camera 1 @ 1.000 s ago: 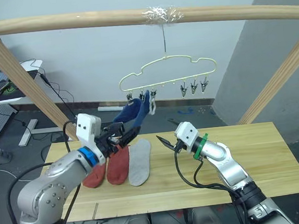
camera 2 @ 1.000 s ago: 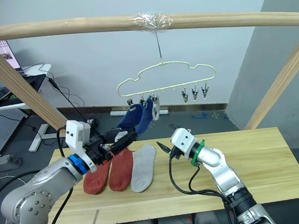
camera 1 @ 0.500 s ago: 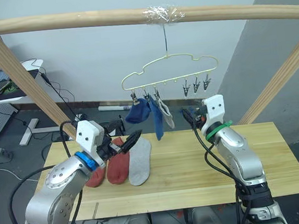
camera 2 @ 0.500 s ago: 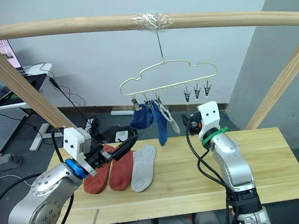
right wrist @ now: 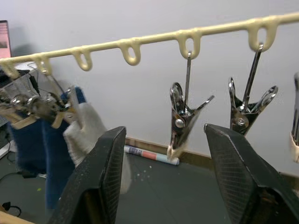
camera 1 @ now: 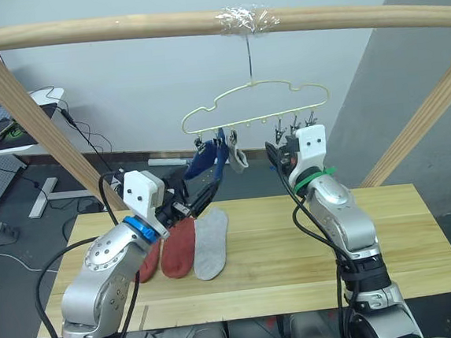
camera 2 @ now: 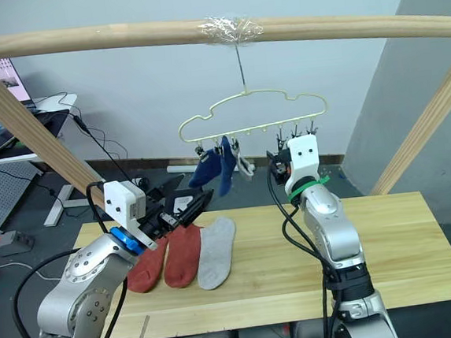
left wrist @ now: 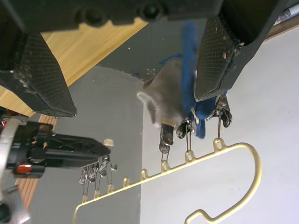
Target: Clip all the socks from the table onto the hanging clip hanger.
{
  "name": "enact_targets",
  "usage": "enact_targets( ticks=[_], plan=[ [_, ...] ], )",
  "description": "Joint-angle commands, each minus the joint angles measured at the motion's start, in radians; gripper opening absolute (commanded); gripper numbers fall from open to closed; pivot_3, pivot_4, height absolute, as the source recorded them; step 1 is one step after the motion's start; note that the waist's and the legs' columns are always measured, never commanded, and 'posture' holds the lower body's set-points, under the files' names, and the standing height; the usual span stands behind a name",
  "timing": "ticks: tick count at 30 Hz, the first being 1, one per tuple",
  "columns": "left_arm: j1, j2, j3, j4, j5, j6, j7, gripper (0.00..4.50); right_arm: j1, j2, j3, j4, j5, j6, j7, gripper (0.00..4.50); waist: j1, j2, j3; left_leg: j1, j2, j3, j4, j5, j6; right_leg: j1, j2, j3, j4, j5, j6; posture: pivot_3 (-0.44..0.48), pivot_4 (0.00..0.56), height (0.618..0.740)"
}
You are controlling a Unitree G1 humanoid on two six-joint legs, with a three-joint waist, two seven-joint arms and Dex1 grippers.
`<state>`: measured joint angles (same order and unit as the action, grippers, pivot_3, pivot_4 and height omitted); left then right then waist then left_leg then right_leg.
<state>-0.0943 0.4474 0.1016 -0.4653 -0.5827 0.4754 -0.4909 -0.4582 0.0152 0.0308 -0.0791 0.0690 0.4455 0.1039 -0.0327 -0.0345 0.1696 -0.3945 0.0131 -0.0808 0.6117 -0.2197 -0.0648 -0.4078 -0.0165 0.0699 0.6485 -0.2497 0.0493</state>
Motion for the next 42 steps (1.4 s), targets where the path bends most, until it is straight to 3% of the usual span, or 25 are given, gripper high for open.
enact_targets(
  ticks=[1, 22, 42],
  plan=[
    [-0.015, -0.007, -0.004, -0.04, 0.007, -0.017, 0.002, 4.5, -0.051, 0.016, -0.018, 0.01, 0.002, -0.032, -0.034, 2.8, 0.0, 0.0, 0.0, 0.0, 0.0, 0.0, 0.0, 0.0, 0.0, 0.0, 0.0, 0.0, 0.0, 0.0, 0.0, 0.026, 0.121, 0.74],
    [-0.015, -0.037, -0.01, -0.061, -0.005, -0.011, 0.015, 4.5, -0.19, 0.048, -0.032, 0.209, 0.011, -0.161, -0.067, 2.8, 0.0, 0.0, 0.0, 0.001, 0.0, -0.001, 0.0, 0.0, 0.0, 0.0, 0.0, 0.0, 0.002, 0.0, 0.0, 0.036, 0.122, 0.74],
    [0.003, -0.059, -0.015, -0.092, -0.058, -0.011, -0.011, 4.5, -0.198, 0.044, -0.04, 0.243, 0.017, -0.164, -0.07, 2.8, 0.0, 0.0, 0.0, 0.001, 0.0, -0.001, 0.002, 0.0, 0.0, 0.0, 0.0, 0.0, 0.006, 0.0, 0.0, 0.035, 0.126, 0.74]
  ],
)
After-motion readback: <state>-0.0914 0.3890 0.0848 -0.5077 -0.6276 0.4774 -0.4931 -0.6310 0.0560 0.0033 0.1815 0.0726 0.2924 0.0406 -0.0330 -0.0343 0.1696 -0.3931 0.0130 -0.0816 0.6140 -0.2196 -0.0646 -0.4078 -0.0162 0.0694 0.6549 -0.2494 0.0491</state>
